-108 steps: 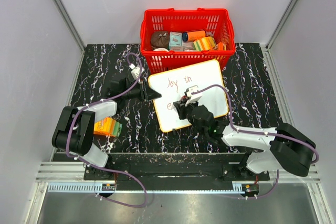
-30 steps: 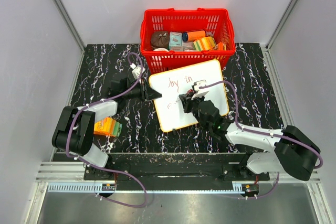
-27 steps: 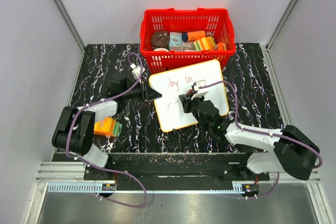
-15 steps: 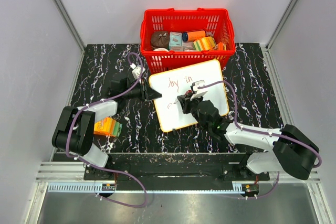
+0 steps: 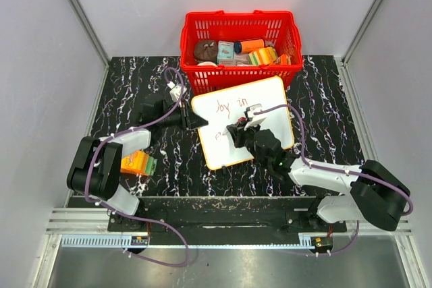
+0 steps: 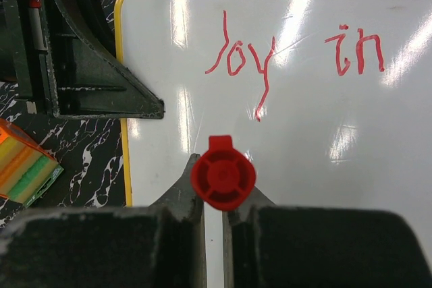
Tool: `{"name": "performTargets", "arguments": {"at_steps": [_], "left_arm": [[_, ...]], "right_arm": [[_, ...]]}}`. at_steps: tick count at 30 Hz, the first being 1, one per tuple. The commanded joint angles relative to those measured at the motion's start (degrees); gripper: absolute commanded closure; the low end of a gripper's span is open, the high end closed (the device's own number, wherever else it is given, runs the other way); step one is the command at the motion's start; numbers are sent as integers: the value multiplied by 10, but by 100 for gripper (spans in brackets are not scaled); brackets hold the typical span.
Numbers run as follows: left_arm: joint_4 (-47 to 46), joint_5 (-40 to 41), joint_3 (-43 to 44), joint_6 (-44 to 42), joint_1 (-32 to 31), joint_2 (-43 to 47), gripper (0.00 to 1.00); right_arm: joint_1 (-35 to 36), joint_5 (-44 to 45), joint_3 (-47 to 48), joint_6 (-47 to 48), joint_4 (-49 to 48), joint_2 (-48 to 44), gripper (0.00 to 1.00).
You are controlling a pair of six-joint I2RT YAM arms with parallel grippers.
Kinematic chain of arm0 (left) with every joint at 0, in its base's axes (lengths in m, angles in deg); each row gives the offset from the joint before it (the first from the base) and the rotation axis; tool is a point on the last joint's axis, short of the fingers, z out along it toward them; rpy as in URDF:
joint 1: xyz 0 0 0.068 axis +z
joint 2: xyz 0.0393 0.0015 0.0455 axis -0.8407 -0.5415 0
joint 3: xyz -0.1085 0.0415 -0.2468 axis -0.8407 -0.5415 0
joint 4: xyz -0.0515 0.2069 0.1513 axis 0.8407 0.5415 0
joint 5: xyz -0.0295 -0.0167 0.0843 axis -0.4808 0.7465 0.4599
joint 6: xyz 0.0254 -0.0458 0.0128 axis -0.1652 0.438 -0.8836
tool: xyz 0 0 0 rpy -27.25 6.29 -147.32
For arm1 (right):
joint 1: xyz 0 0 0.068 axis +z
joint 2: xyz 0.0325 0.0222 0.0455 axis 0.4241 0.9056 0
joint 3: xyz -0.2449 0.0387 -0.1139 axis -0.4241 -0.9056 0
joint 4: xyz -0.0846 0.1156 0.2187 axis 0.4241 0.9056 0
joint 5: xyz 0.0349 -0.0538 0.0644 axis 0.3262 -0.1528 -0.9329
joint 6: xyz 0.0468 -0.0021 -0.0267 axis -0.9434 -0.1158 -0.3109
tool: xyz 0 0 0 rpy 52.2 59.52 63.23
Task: Write a sentence on the whiteboard
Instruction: Write on the whiteboard with the whiteboard.
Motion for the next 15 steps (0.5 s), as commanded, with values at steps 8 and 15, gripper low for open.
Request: {"name": "performTargets", "arguments": {"at_steps": [8,15], "left_arm": [[39,79,-1,-116,-16,-18,100],[40,79,0,-116,-16,-17,100]], "right_arm": [[-3,-11,-16,-4,12,-18,100],[-4,6,-23,-2,20,-28,100]]}}
